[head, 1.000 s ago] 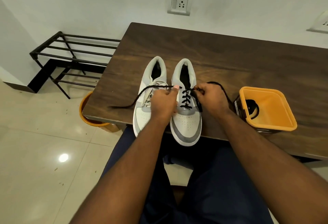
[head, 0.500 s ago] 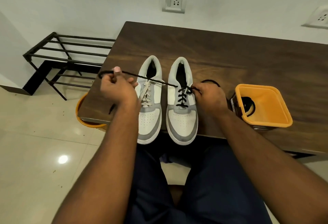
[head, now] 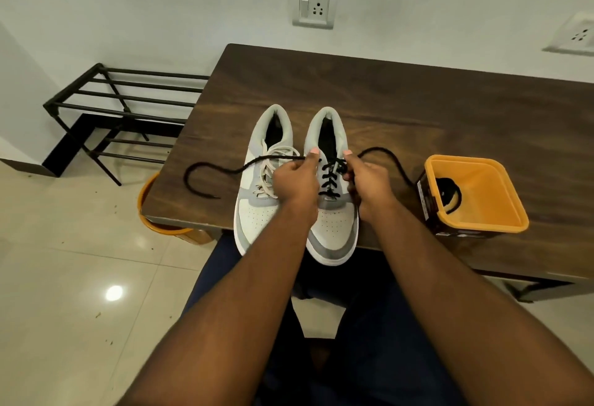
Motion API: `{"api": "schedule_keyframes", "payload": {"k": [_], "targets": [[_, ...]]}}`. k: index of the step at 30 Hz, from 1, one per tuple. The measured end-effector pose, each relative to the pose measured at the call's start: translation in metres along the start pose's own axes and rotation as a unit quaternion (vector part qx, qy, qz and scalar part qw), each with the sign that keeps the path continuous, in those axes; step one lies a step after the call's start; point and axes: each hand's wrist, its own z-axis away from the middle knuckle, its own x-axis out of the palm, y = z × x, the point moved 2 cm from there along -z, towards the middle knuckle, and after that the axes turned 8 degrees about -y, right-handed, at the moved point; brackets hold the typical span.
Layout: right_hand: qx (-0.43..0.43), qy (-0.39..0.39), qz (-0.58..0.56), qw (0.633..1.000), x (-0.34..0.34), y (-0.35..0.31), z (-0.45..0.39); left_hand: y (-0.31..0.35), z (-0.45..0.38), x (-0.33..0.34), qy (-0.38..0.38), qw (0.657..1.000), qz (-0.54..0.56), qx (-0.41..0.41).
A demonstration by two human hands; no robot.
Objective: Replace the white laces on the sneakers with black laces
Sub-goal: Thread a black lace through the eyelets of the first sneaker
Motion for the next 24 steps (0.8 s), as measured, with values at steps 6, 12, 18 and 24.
{"api": "schedule_keyframes", "payload": {"k": [6, 12, 18, 24], "targets": [[-0.009, 0.01, -0.046, 0.999, 0.001, -0.001, -0.006, -0.005, -0.013, -0.002, 0.029, 0.998, 0.049, 0.031], [-0.043, 0.034, -0.068, 0.996, -0.008, 0.005, -0.009, 0.001, -0.012, -0.017, 0.089, 0.988, 0.094, 0.09], [-0.086, -0.018, -0.195, 0.977, -0.012, -0.005, 0.0, 0.027, -0.001, -0.01, 0.025, 0.984, 0.113, 0.137], [-0.352, -0.13, 0.138, 0.917, -0.023, -0.066, 0.023, 0.074, 0.005, 0.007, -0.244, 0.916, -0.273, 0.166]]}}
